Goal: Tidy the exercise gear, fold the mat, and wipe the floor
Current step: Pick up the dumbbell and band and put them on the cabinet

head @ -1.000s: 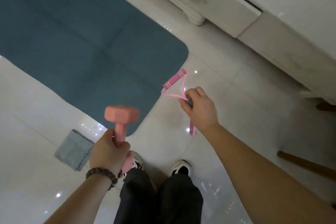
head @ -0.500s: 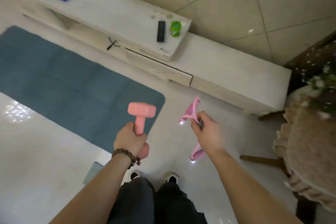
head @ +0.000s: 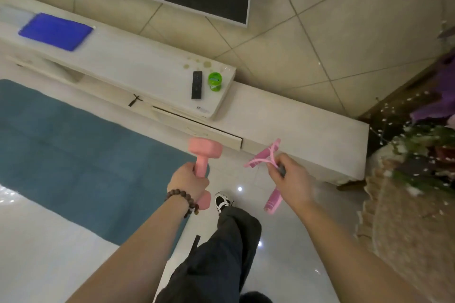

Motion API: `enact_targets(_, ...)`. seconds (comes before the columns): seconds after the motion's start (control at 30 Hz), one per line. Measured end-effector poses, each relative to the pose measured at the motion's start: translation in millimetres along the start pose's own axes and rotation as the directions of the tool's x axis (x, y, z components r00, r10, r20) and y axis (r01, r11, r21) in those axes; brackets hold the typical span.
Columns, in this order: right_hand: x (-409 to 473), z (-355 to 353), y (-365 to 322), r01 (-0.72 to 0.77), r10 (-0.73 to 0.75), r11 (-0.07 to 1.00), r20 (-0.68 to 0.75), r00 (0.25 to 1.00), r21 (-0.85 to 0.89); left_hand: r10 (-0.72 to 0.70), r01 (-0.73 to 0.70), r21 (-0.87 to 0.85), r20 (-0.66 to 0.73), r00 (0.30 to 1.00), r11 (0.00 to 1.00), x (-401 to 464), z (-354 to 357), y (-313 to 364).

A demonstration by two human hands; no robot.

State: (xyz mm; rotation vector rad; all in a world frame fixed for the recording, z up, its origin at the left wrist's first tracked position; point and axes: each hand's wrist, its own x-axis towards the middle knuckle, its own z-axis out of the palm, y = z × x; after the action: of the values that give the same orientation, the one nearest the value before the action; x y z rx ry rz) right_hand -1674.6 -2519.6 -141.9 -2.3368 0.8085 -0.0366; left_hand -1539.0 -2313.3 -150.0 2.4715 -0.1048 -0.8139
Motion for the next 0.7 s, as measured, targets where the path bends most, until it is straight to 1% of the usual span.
enact_targets(0.07, 33, -4, 5, -0.018, 0.019, 0.999, 0.036, 0.999, -0.03, -0.033, 0.035, -0.033, 0.036, 0.999, 0.999, 29, 11, 18)
enact_targets(0.13, 67, -10, 10, -0.023, 0.025, 0.999, 0.064, 0.998, -0.041, -0.097, 0.102, -0.076, 0.066, 0.993, 0.992, 57, 24, 36)
enact_targets(0.2, 103, -18, 14, -0.011, 0.014, 0.999, 0.069, 0.998, -0.048, -0.163, 0.174, -0.122, 0.098, 0.982, 0.977, 86, 35, 56)
enact_targets(0.37, 189, -38, 20, 0.032, -0.017, 0.993, 0.13, 0.991, -0.114, -0.245, 0.273, -0.193, 0.156, 0.957, 0.942, 152, 56, 100)
enact_targets(0.6, 283, -40, 50, 0.004, 0.019, 0.996, 0.253, 0.967, -0.091, -0.397, 0.422, -0.354, 0.145, 0.906, 0.835, 221, 101, 145)
enact_targets(0.7, 320, -34, 69, 0.041, -0.007, 0.994, 0.313, 0.95, -0.101, -0.456, 0.478, -0.417, 0.159, 0.876, 0.773, 252, 131, 153)
